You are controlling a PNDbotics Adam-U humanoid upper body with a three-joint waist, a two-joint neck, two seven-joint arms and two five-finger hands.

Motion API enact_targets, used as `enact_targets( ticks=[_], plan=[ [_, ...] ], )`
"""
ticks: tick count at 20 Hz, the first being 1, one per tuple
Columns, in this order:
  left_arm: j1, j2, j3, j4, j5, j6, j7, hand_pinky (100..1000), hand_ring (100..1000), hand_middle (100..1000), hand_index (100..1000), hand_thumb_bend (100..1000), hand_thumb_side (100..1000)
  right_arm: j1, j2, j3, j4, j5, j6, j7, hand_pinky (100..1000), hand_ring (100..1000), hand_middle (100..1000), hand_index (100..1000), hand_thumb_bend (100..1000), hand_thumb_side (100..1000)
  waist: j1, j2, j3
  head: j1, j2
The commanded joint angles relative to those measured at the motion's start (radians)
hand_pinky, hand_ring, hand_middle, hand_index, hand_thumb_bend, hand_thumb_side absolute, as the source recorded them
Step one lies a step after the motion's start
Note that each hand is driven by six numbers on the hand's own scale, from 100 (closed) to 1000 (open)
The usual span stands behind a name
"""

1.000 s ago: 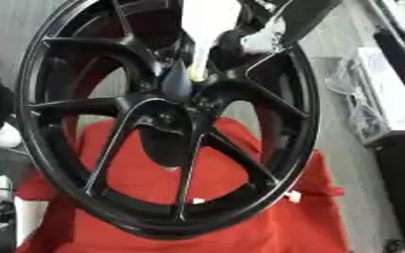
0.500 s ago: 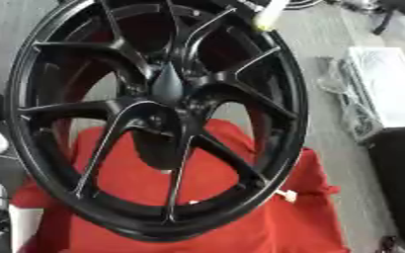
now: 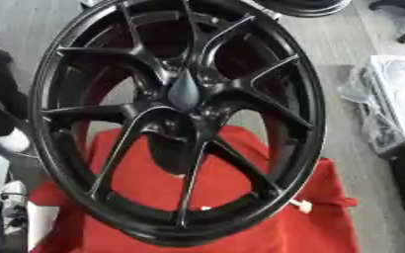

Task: Pull the pin out of the wheel hub.

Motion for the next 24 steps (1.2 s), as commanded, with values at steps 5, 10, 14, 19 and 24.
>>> enact_targets(
  ticks=[5,10,14,19,24],
  plan=[
    [-0.014,0.025,0.001,-0.013,-0.005,-0.004,-0.004,881,840,847,825,100,760,0.043,0.119,-0.055,-0.017,0.108,0.027,0.066,881,888,805,875,223,100,0.014,-0.008,-0.005,0.01,-0.01],
    [-0.017,0.025,-0.003,-0.012,-0.005,-0.005,-0.007,881,840,847,825,100,761,0.046,0.143,-0.068,-0.017,0.104,0.046,0.036,877,879,800,871,218,100,0.019,-0.006,-0.009,0.011,-0.007],
    [-0.02,0.025,-0.008,-0.011,-0.006,-0.005,-0.009,881,839,847,824,100,761,0.027,0.142,-0.076,-0.017,0.04,0.039,-0.039,833,804,719,839,100,117,0.023,-0.005,-0.013,0.013,-0.006],
    [-0.036,0.02,-0.022,-0.016,-0.001,-0.004,-0.02,880,839,846,824,100,753,-0.021,0.112,-0.045,-0.017,-0.111,-0.074,-0.23,808,752,653,785,100,378,0.031,-0.005,-0.013,0.012,-0.005],
    [-0.068,0.007,-0.047,-0.022,0.011,0.003,-0.04,880,838,846,824,100,750,-0.092,0.094,0.003,-0.017,-0.197,-0.192,-0.27,804,741,648,780,100,211,0.04,-0.005,-0.011,0.01,-0.01]
  ],
)
